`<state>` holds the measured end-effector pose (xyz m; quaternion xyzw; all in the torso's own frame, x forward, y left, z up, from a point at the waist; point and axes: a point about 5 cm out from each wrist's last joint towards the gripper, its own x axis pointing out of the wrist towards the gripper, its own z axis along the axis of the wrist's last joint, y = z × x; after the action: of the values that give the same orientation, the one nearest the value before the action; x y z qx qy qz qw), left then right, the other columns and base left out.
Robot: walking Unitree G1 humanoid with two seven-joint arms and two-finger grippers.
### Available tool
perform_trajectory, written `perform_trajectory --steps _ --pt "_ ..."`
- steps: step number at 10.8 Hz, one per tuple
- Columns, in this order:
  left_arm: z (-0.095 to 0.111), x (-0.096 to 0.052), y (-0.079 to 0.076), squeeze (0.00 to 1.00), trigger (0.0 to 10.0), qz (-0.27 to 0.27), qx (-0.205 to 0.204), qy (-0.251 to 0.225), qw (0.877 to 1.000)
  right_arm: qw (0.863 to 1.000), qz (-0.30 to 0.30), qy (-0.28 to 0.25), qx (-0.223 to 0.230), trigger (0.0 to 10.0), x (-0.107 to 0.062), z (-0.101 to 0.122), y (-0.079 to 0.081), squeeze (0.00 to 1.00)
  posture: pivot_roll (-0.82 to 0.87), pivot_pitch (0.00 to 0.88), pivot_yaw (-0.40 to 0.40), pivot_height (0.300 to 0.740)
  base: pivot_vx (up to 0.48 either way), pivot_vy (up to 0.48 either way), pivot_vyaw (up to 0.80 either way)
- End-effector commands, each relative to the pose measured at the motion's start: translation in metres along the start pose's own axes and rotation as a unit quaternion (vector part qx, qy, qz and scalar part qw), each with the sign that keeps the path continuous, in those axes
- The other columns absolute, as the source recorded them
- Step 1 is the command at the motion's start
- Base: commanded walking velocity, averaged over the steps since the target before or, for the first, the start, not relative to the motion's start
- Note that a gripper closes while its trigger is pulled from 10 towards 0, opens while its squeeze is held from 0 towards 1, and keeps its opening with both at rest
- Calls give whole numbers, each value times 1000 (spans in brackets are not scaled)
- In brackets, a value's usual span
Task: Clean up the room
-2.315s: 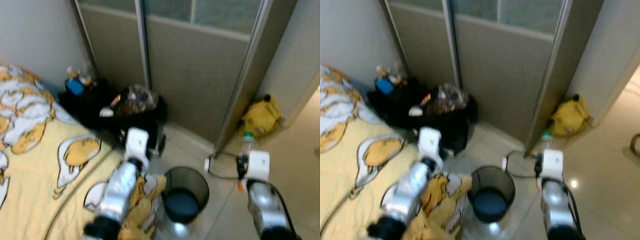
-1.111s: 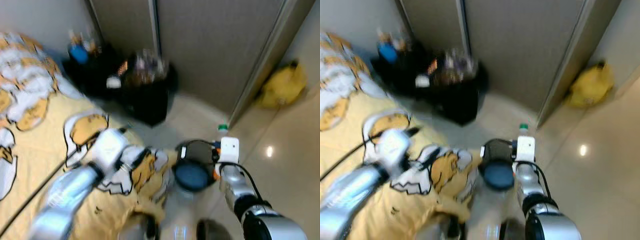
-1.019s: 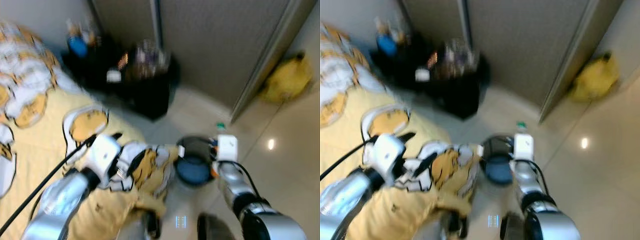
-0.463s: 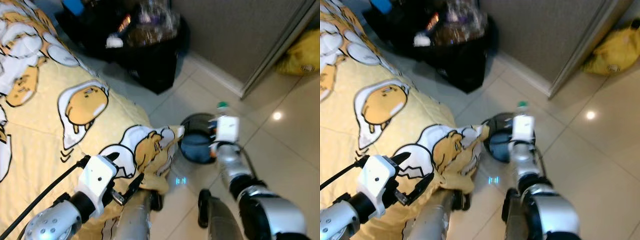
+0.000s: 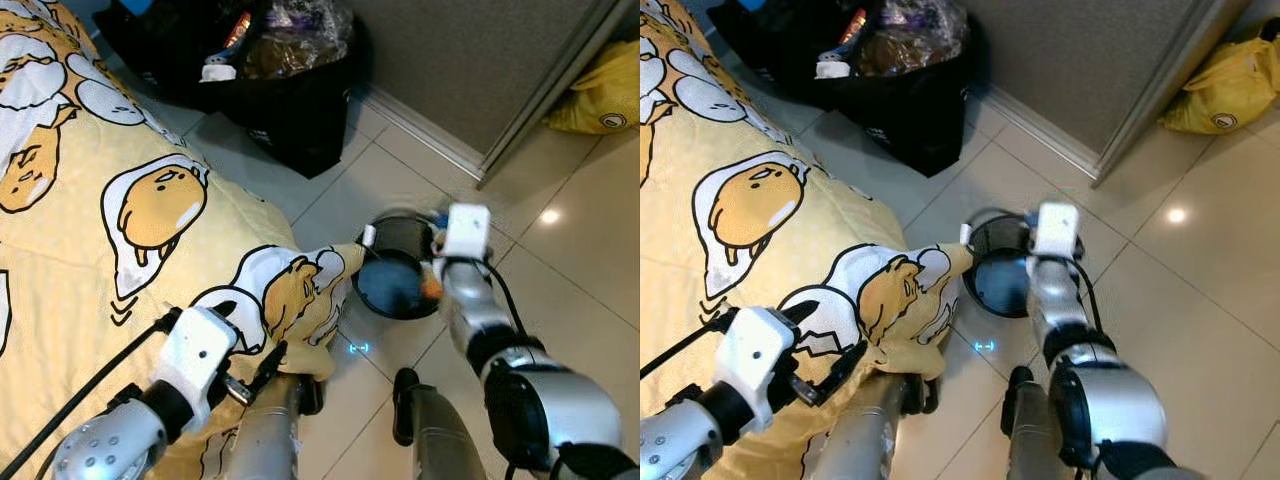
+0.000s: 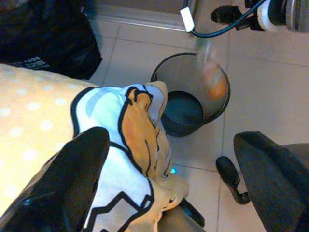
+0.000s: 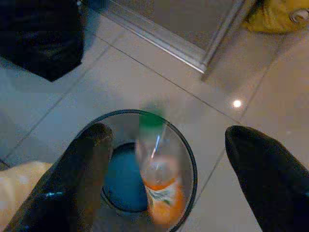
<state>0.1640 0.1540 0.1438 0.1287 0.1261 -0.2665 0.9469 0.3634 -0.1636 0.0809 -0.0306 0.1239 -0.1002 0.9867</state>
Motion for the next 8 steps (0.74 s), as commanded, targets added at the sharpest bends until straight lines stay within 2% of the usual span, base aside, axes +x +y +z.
perform_trajectory --steps 1,3,4,5,6,7,8 --pt "-6 -1 -2 0 10000 5 -3 16 1000 1000 18 13 -8 10000 -3 -9 7 1000 293 476 132 740 0 0 0" --pt "-7 2 -3 0 10000 7 -2 15 1000 1000 22 2 -18 10000 -3 -5 10 1000 275 457 112 740 0 0 0" --pt "-11 12 -1 0 10000 28 -14 14 999 999 32 -13 -14 10000 -4 -3 11 0 253 417 87 740 0 0 0" --pt "-23 23 1 0 10000 54 -27 37 998 999 30 -24 -8 10000 -6 -7 8 0 220 356 56 740 0 0 0" --pt "-31 37 4 0 10000 68 -49 33 996 999 29 -27 0 10000 -9 -14 3 0 194 300 33 740 0 0 0" --pt "-36 52 14 0 10000 105 -76 27 991 999 25 -44 3 10000 -15 -21 -4 0 150 209 5 740 0 0 0" --pt "-43 72 32 0 10000 147 -103 15 984 996 33 -78 -29 10000 -23 -27 -17 0 108 126 -2 740 0 0 0"
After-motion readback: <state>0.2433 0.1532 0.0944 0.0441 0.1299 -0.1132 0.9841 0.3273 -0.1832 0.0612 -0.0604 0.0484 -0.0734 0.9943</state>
